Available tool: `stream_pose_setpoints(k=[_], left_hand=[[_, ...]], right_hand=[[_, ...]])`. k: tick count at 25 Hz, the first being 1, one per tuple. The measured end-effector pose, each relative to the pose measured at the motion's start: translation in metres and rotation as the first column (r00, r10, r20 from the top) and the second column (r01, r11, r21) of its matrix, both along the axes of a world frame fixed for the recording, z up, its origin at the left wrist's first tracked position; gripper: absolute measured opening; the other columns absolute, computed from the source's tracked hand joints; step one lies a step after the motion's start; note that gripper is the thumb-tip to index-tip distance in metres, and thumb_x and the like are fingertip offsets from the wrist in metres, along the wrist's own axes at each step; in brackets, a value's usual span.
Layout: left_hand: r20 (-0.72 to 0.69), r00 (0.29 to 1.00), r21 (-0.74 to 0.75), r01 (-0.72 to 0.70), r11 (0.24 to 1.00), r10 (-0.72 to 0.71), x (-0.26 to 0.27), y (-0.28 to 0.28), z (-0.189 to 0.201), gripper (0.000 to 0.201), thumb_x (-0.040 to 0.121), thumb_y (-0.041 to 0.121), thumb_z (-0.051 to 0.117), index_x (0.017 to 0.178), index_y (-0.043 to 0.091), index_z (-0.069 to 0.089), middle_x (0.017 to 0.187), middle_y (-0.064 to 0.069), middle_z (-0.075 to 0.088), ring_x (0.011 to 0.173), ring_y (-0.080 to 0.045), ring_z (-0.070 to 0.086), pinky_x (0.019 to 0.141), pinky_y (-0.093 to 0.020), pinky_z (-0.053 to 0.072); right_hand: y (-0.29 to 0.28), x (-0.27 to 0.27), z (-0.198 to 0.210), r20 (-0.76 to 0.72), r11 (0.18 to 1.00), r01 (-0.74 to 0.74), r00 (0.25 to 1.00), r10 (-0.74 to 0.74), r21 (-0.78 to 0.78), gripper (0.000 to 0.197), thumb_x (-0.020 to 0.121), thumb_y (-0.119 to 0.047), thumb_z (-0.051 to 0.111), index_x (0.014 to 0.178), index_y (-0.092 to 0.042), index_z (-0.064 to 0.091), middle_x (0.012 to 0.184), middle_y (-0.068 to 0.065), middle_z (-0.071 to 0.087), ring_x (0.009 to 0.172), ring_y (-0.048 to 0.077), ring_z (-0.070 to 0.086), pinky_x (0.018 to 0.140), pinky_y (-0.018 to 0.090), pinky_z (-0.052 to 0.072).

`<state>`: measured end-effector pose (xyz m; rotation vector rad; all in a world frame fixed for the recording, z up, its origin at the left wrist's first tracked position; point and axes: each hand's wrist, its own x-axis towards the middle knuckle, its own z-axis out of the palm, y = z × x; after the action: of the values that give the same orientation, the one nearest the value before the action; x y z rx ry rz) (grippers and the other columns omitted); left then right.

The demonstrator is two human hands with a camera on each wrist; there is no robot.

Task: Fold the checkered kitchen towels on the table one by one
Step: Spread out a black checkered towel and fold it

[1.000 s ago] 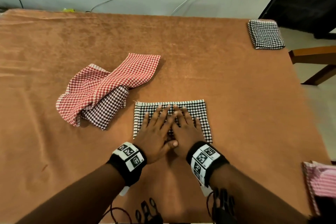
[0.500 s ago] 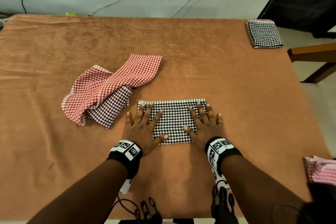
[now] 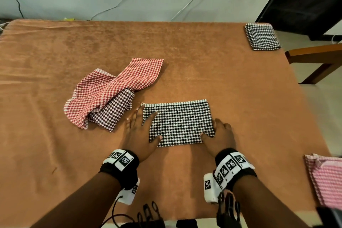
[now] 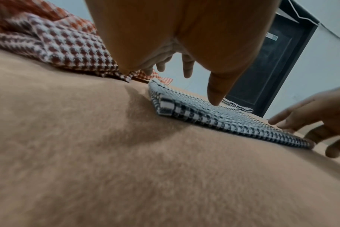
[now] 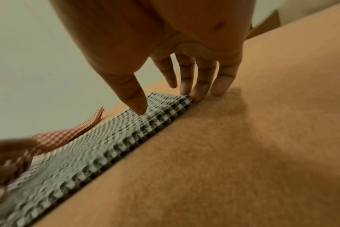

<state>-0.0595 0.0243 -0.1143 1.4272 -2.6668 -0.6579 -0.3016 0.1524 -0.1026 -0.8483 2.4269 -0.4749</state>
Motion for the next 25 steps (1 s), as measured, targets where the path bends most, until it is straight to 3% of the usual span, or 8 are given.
stream_pose_setpoints(k=[5, 9, 11, 14, 17, 20, 23, 25], left_hand=[[-0.035, 0.999, 0.019, 0.016, 1.000, -0.015, -0.012, -0.014, 0.014, 0.078, 0.083, 0.050, 0.065, 0.149, 0.036, 0.028, 0.166, -0.002, 0.001, 0.152, -0.030, 0.009, 0.121, -0.058, 0.013], [-0.111, 0.964, -0.052, 0.236, 0.970, -0.241, -0.050, -0.028, 0.048, 0.069, 0.084, 0.035, 0.070, 0.144, 0.035, 0.037, 0.165, -0.001, 0.011, 0.150, -0.027, 0.018, 0.116, -0.059, 0.026], [-0.059, 0.897, -0.118, 0.430, 0.895, -0.438, -0.077, -0.036, 0.068, 0.073, 0.084, 0.024, 0.071, 0.147, 0.035, 0.035, 0.164, 0.000, 0.016, 0.150, -0.026, 0.019, 0.118, -0.056, 0.024], [0.131, 0.711, -0.230, 0.700, 0.676, -0.691, -0.114, -0.047, 0.090, 0.075, 0.087, 0.014, 0.062, 0.149, 0.043, 0.030, 0.165, -0.001, 0.010, 0.151, -0.030, 0.010, 0.120, -0.056, 0.014], [0.333, 0.548, -0.125, 0.832, 0.541, -0.767, -0.132, -0.064, 0.102, 0.050, 0.089, 0.023, 0.062, 0.134, 0.044, 0.052, 0.162, 0.005, 0.024, 0.151, -0.031, 0.008, 0.119, -0.058, 0.012], [0.278, 0.638, -0.108, 0.763, 0.637, -0.718, -0.124, -0.096, 0.112, 0.024, 0.088, 0.034, 0.066, 0.112, 0.037, 0.069, 0.130, 0.002, 0.064, 0.136, -0.026, 0.043, 0.113, -0.051, 0.030], [0.044, 0.789, -0.102, 0.614, 0.783, -0.613, -0.109, -0.118, 0.123, 0.021, 0.087, 0.028, 0.070, 0.107, 0.025, 0.074, 0.101, -0.004, 0.075, 0.101, -0.026, 0.065, 0.091, -0.042, 0.048], [-0.027, 0.835, -0.083, 0.546, 0.834, -0.550, -0.107, -0.122, 0.133, 0.023, 0.086, 0.025, 0.073, 0.109, 0.021, 0.074, 0.099, -0.004, 0.076, 0.096, -0.027, 0.066, 0.085, -0.042, 0.051]], right_hand=[[-0.012, -0.009, 0.009, 0.322, 0.966, 0.257, 0.915, -0.242, -0.005, 0.039, 0.078, -0.024, 0.076, 0.116, -0.015, 0.066, 0.111, 0.002, 0.070, 0.092, 0.018, 0.063, 0.080, 0.025, 0.045], [-0.016, 0.005, 0.028, 0.278, 0.967, 0.176, 0.953, -0.120, -0.184, 0.022, 0.083, -0.014, 0.071, 0.105, -0.015, 0.069, 0.102, -0.003, 0.071, 0.087, 0.012, 0.063, 0.076, 0.021, 0.043], [-0.017, 0.020, 0.044, 0.150, 0.957, 0.015, 0.988, 0.030, -0.291, 0.022, 0.083, -0.012, 0.070, 0.105, -0.018, 0.069, 0.095, -0.005, 0.072, 0.083, 0.011, 0.065, 0.072, 0.019, 0.044], [-0.022, 0.036, 0.064, -0.008, 0.907, -0.228, 0.970, 0.241, -0.354, 0.024, 0.081, -0.013, 0.069, 0.104, -0.022, 0.069, 0.093, -0.002, 0.074, 0.082, 0.016, 0.068, 0.071, 0.026, 0.051], [-0.027, 0.039, 0.078, -0.054, 0.881, -0.330, 0.942, 0.332, -0.340, 0.028, 0.081, -0.014, 0.069, 0.107, -0.024, 0.069, 0.096, -0.004, 0.072, 0.085, 0.014, 0.066, 0.075, 0.027, 0.052], [-0.031, 0.025, 0.089, -0.024, 0.885, -0.316, 0.944, 0.328, -0.342, 0.021, 0.081, -0.013, 0.069, 0.098, -0.025, 0.069, 0.084, -0.009, 0.068, 0.074, 0.008, 0.060, 0.064, 0.018, 0.041], [-0.039, 0.003, 0.098, -0.030, 0.887, -0.312, 0.947, 0.321, -0.339, 0.020, 0.082, -0.010, 0.068, 0.092, -0.026, 0.067, 0.079, -0.014, 0.064, 0.070, -0.004, 0.056, 0.060, 0.010, 0.036], [-0.047, -0.010, 0.107, -0.053, 0.880, -0.315, 0.947, 0.318, -0.354, 0.020, 0.082, -0.007, 0.067, 0.093, -0.025, 0.068, 0.078, -0.014, 0.063, 0.070, -0.005, 0.056, 0.062, 0.013, 0.038]])
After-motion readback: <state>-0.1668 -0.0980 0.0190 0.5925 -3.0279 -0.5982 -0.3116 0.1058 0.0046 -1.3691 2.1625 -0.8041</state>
